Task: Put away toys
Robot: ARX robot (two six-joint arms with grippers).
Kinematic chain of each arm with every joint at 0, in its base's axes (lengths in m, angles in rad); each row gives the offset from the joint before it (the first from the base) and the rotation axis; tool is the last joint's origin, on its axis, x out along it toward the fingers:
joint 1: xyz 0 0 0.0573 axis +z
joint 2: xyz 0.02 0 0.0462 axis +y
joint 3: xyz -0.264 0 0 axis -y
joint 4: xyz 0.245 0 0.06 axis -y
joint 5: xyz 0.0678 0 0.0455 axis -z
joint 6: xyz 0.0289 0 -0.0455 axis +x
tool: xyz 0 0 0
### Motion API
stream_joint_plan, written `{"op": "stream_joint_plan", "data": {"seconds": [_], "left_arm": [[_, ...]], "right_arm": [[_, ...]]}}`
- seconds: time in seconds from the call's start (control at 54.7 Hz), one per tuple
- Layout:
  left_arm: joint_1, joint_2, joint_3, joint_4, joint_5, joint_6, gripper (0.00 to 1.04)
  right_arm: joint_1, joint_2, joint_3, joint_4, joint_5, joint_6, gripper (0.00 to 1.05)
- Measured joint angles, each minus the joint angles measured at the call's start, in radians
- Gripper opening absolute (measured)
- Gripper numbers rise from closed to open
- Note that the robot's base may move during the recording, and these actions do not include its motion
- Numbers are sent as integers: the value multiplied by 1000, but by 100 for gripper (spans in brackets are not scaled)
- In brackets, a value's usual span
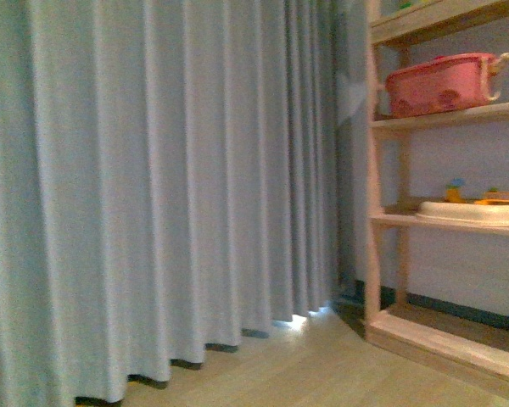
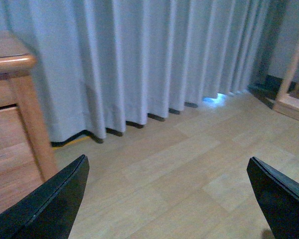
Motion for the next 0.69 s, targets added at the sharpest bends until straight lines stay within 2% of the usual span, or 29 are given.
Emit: {"op": "stream_joint_plan", "data": {"seconds": [0.695], "left_arm": [[-2, 0, 0, 0, -2, 1, 99]], "right_arm": [[0, 0, 0, 1, 4, 0, 9]]}}
